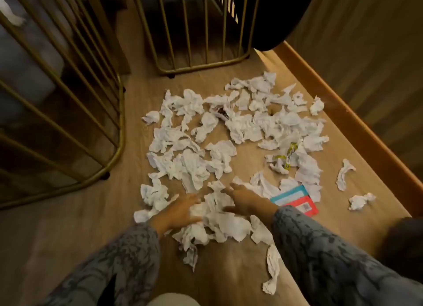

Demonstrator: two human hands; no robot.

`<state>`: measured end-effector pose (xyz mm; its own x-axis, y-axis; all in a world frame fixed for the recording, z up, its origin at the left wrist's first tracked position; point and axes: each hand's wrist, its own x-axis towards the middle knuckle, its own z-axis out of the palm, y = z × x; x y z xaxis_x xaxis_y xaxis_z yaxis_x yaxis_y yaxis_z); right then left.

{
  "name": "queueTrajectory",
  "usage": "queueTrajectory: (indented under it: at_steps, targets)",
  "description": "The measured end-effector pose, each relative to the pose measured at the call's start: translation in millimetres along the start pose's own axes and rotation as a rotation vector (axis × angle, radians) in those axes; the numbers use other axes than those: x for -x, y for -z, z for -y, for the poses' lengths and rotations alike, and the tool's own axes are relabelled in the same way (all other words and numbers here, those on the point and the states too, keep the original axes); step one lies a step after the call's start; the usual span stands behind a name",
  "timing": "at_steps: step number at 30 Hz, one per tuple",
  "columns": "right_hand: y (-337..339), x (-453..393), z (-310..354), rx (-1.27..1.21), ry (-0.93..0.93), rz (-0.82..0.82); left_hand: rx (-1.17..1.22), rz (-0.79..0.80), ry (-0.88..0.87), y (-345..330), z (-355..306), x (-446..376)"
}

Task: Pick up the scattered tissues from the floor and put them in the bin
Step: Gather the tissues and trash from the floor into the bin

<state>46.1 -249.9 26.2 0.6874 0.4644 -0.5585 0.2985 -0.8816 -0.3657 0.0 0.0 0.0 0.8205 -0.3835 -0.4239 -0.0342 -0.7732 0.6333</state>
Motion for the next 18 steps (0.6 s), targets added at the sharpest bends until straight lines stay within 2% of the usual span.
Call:
queueTrajectory:
  at_steps: [2,4,7,10,14,18]
  targets:
    - [-18.1,3.2,2.3,0.106,0.014,0.047,-0.250,0.149,-0.049,-18.3,7.4,12.9]
    - [-41.8,4.8,2.7,0.154,-0.008,0.067,-0.394,0.186,-0.056,-43.5,21.2,29.6]
    - [-80.4,2.1,3.4,0.169,-0.032,0.082,-0.320,0.033,-0.046,-84.9,41.3,51.9]
    - [-113.8,2.6,7.4,0.116,0.010,0.020,-0.279,-0.168,-0.068,-114.4,53.2,73.5]
    - [-139.9,10.8,15.6,0.073,0.120,-0.053,-0.045,-0.255,0.071,-133.5,60.2,86.9]
    - [-144.6,18.6,19.5,-0.088,0.175,-0.008,0.075,-0.420,0.167,-142.9,60.0,81.1]
